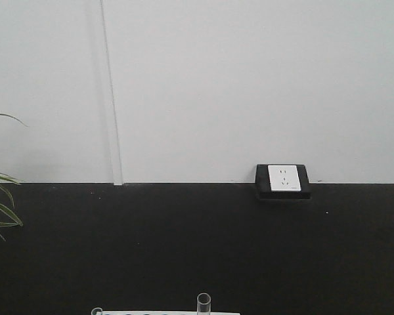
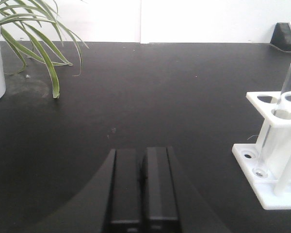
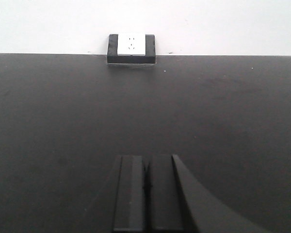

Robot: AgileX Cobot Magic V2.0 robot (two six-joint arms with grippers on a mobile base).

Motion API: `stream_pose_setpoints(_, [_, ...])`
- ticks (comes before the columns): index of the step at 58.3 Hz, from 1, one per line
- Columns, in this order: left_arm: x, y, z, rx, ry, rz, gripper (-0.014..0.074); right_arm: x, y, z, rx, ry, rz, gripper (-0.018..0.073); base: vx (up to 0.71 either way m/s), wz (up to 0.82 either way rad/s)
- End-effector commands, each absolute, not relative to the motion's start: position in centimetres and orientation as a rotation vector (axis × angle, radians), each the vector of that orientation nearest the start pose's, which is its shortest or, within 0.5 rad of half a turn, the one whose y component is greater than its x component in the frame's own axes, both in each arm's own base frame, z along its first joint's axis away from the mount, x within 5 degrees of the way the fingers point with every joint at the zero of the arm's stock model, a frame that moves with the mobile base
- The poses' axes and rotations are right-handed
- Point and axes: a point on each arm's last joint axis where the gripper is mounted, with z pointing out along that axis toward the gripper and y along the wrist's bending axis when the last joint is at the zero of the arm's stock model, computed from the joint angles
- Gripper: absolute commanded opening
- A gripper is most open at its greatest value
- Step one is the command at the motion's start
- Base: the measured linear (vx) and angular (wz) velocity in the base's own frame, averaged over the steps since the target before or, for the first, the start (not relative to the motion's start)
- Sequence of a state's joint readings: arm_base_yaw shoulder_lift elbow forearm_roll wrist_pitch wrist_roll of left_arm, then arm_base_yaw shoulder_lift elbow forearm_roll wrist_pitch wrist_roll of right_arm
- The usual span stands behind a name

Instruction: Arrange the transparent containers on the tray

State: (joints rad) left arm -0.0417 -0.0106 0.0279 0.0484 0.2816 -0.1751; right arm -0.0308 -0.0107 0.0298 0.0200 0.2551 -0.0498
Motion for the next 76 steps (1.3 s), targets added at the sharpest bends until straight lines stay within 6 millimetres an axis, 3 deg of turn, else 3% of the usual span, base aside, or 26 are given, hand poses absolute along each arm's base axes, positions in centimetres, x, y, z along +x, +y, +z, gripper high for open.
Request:
stream_pose_setpoints(1, [5.6,-0.1,17.6,-0.095,1.710,-0.125,-0.0006,5.7,-0.2,18.5,-0.001,1.687,-0.051,-0.0011,0.00,0.00])
stream_pose_setpoints(57, [5.6,-0.1,17.6,-0.062,1.706,-0.089,-0.0007,5.7,-0.2,18.5,0.006,1.681,-0.042,-0.0011,0.00,0.00])
stream_pose_setpoints(76, [5.6,-0.2,18.7,-0.053,1.590,-0.102,-0.0007,5.7,-0.2,19.8,0.102,1.537,0.054,-0.0011,0.00,0.00])
